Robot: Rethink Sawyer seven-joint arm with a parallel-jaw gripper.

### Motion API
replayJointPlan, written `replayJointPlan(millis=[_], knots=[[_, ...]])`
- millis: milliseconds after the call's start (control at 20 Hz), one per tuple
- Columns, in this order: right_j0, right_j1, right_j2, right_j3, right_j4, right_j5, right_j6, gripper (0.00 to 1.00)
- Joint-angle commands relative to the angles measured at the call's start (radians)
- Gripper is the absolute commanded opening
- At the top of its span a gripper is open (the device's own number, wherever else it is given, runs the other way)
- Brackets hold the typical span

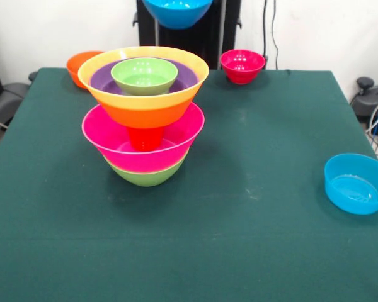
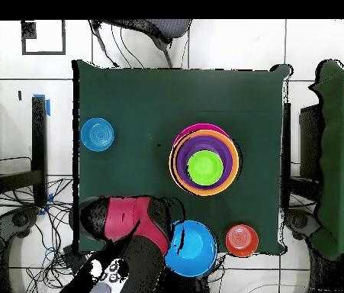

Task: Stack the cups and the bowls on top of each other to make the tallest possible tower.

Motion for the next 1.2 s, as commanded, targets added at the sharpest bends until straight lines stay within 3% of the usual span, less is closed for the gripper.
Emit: replayJointPlan(millis=[50,750,1200], knots=[[0.002,-0.076,0.094,-0.036,-0.069,0.173,-0.08,0.0],[-0.045,-0.229,0.117,-0.109,-0.123,0.353,-0.161,0.0],[-0.125,-0.281,0.165,-0.203,-0.159,0.432,-0.225,0.0]])
